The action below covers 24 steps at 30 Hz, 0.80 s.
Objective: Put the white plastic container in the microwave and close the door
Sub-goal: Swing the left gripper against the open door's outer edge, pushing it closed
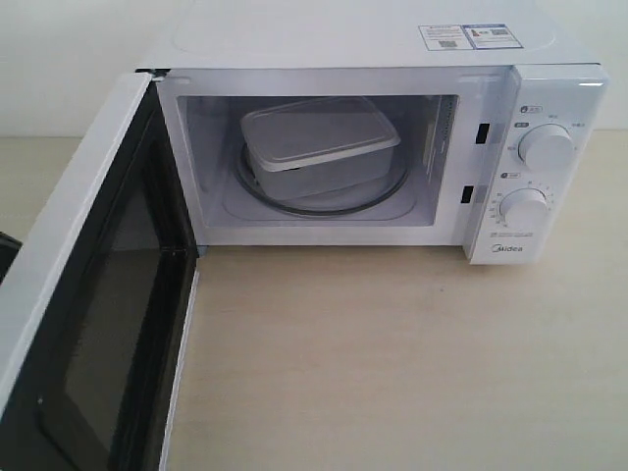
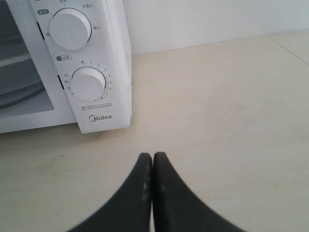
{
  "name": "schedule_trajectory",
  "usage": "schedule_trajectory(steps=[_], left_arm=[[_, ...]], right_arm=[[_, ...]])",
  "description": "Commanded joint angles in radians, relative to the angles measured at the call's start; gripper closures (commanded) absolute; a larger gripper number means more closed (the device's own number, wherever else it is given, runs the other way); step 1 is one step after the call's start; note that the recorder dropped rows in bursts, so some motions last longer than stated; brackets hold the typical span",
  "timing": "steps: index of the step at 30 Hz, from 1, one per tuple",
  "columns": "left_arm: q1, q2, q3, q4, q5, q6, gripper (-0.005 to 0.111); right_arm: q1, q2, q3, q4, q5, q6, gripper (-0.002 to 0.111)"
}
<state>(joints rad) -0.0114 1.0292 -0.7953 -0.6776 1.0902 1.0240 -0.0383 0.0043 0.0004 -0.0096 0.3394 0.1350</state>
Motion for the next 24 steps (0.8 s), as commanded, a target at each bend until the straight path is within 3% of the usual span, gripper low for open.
schedule_trajectory(steps=[1,4,6,9,17,24], left_arm=[[0.0,0.012,-0.005,-0.112,0.055,0.084,0.102],[-0.002,0.013,-0.005,-0.246,0.051,0.183,0.102],[-0.032,0.015,-0.005,-0.33,-0.023,0.291,0.102],[-0.111,0.028,-0.005,-0.337,-0.141,0.316,0.102],[-0.229,0.166,-0.005,-0.346,-0.244,0.344,0.102],[-0.298,0.254,-0.005,-0.494,-0.378,0.475,0.102]], right_arm=[[-0.001,-0.004,0.0,0.0,-0.006,0.0,0.108],[-0.001,-0.004,0.0,0.0,-0.006,0.0,0.108],[-0.001,-0.004,0.0,0.0,-0.006,0.0,0.108],[-0.001,-0.004,0.0,0.0,-0.006,0.0,0.108],[-0.001,-0.004,0.0,0.0,-0.006,0.0,0.108],[-0.001,-0.004,0.0,0.0,-0.006,0.0,0.108]])
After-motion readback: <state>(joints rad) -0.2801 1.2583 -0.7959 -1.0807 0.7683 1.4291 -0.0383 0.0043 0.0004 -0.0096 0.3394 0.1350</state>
